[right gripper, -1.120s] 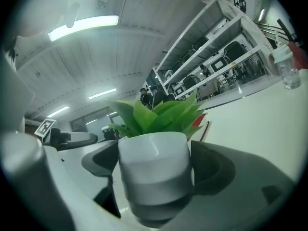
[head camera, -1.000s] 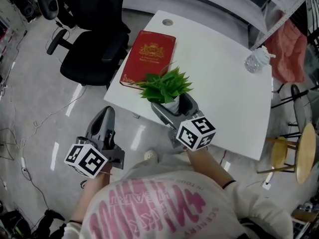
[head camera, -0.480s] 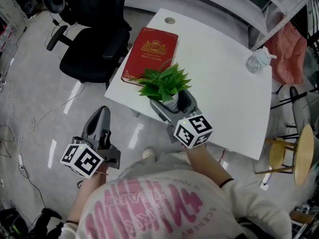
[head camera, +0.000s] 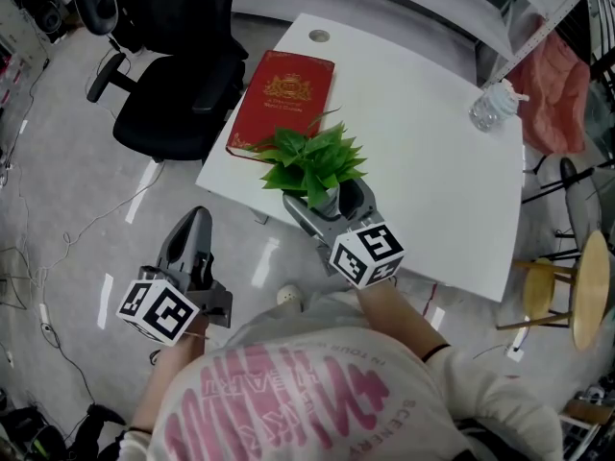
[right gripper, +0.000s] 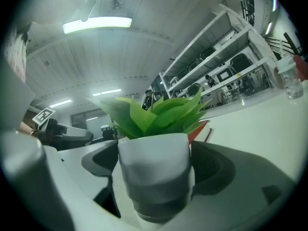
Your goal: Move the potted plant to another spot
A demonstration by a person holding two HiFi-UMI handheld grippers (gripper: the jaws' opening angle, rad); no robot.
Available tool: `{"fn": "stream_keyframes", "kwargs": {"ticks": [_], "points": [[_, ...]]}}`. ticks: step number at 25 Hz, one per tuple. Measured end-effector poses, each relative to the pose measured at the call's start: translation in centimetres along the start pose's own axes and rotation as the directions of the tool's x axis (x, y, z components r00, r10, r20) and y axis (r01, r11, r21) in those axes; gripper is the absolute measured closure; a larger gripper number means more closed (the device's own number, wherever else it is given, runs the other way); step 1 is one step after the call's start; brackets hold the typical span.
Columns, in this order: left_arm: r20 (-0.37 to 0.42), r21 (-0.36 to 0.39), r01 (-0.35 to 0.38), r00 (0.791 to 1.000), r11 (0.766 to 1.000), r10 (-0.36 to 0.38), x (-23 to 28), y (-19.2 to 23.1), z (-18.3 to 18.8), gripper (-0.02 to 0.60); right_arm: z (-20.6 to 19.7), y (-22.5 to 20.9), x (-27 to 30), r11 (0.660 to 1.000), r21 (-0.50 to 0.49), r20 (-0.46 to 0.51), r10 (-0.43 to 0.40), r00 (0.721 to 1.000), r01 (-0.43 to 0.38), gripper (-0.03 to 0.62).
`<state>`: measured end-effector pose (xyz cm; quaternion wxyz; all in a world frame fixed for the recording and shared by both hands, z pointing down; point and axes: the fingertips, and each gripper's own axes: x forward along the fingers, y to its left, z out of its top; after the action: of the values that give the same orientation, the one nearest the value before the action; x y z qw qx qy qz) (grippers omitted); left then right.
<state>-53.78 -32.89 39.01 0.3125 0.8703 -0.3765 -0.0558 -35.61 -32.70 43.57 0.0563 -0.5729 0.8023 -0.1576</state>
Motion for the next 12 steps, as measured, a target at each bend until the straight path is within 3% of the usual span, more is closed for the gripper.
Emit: {"fn": "stream_keyframes", "kwargs": {"ticks": [12], "points": [[0.005,-0.023,0.034,0.999,0.999,-0.034,0.1,-1.0,-0.5,0.578,-1.0,0.2,-1.9,1.000,-0.009,-0.033,-0.025,0.999,0.025,0.112]]}}
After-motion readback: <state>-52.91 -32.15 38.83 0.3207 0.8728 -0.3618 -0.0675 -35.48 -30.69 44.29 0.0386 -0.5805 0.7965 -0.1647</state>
